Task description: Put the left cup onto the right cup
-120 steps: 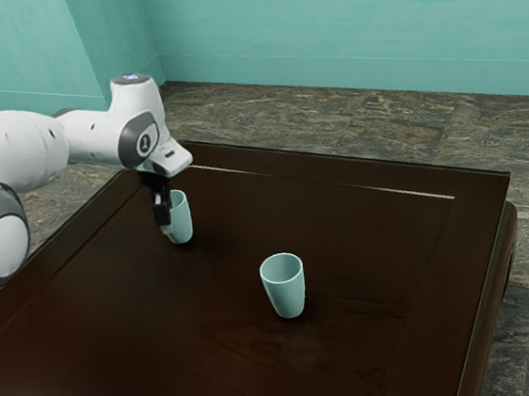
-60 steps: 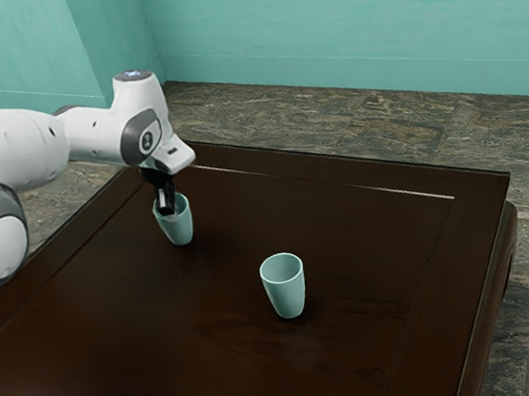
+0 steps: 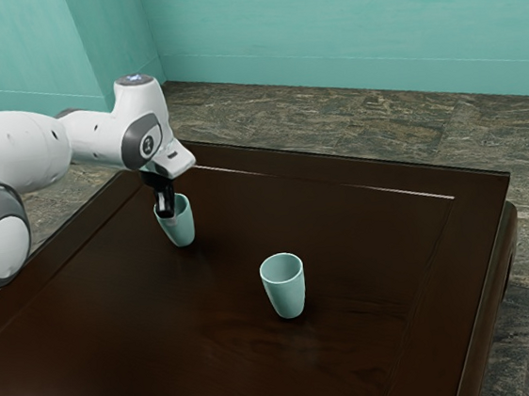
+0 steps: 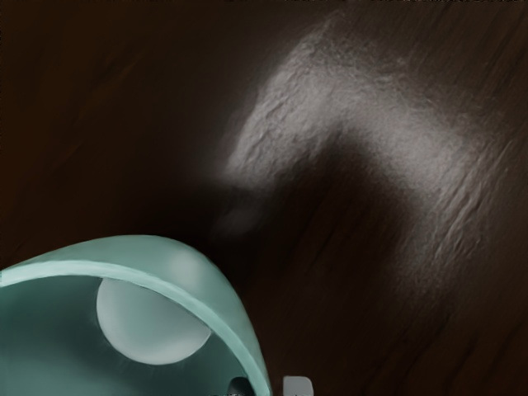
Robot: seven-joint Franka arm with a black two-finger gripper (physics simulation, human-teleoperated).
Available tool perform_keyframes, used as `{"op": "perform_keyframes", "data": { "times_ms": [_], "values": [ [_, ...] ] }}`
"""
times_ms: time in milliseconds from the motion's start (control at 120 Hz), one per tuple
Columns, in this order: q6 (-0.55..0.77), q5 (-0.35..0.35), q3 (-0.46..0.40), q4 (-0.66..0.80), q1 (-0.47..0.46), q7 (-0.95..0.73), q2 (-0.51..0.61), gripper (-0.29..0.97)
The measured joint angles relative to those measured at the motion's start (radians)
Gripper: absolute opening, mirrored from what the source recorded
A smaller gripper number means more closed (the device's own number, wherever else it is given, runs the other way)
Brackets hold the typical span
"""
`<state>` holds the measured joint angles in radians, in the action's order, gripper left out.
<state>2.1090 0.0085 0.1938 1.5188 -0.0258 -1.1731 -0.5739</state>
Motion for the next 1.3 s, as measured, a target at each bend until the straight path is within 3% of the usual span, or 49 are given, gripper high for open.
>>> {"op": "perform_keyframes", "data": {
  "times_ms": [283, 692, 1300],
  "values": [
    [-0.005, 0.005, -0.001, 0.007, -0.025, 0.000, 0.037, -0.11],
    [-0.012, 0.066, -0.001, 0.125, -0.153, 0.029, 0.257, -0.11],
    [-0.049, 0.108, -0.001, 0.226, -0.297, 0.125, 0.398, -0.11]
  ]
}}
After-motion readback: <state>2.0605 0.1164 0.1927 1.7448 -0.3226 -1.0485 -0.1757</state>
